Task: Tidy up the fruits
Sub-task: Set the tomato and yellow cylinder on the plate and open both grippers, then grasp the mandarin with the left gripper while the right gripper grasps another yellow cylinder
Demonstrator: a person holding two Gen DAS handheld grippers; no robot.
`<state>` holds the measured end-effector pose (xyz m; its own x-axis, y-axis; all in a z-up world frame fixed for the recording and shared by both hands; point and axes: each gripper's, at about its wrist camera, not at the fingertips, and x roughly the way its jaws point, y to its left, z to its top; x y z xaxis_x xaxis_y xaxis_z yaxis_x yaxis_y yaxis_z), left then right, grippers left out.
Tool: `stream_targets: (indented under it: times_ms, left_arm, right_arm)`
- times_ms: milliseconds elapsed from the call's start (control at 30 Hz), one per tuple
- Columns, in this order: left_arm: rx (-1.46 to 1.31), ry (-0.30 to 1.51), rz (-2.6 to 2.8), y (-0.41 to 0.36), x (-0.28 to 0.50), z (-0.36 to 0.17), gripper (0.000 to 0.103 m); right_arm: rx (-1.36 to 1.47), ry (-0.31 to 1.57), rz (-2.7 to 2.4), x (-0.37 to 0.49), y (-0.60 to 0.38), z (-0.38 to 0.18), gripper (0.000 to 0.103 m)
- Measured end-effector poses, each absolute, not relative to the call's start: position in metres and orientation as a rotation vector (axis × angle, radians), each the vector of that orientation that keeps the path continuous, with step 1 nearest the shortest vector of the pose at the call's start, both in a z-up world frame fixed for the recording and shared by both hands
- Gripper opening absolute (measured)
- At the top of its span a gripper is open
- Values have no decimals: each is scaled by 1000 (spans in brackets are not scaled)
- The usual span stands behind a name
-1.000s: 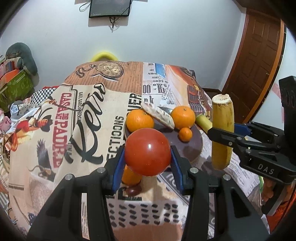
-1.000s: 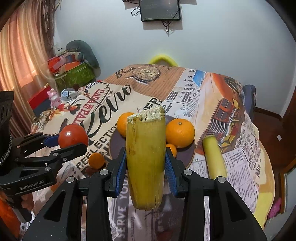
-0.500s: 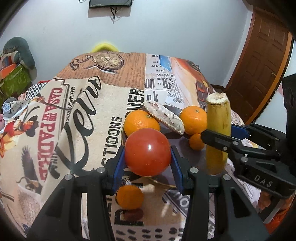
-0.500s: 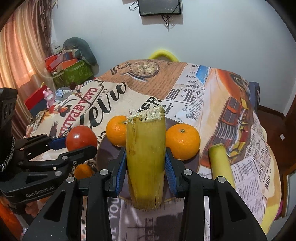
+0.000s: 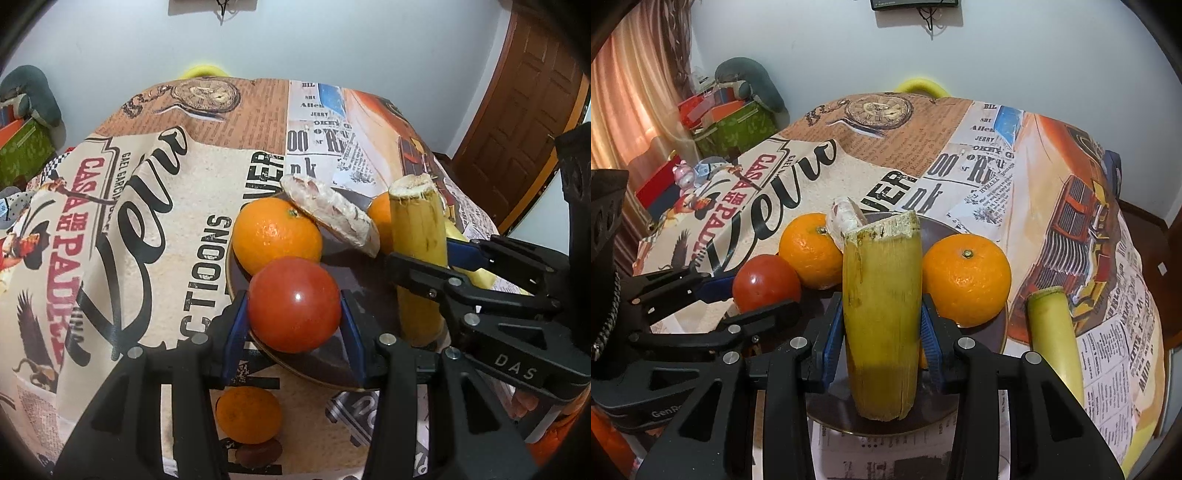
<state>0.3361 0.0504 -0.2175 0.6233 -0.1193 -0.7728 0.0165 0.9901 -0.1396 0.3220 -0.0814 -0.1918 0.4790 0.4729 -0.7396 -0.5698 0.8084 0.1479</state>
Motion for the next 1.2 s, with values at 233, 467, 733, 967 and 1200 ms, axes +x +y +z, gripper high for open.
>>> stream_targets:
  times_ms: [233,467,733,967,1200]
  left_arm:
    - [-117,880,-62,50,334,-213,62]
    - [-118,831,-41,58,320,-190,62]
    - [-118,815,-1,84,296,-175,62]
    - [-102,869,21,92,280,-191,62]
    - [-119,918,12,89,274,-215,62]
  right_arm:
    - [-119,833,637,323,-85,-183,36]
    - [-134,789,608,312,-98,-164,36]
    - [-148,779,544,303,-129,-155,36]
    - [-168,813,461,303,-162,-166,37]
    - [-163,888,396,312,-191,-191,37]
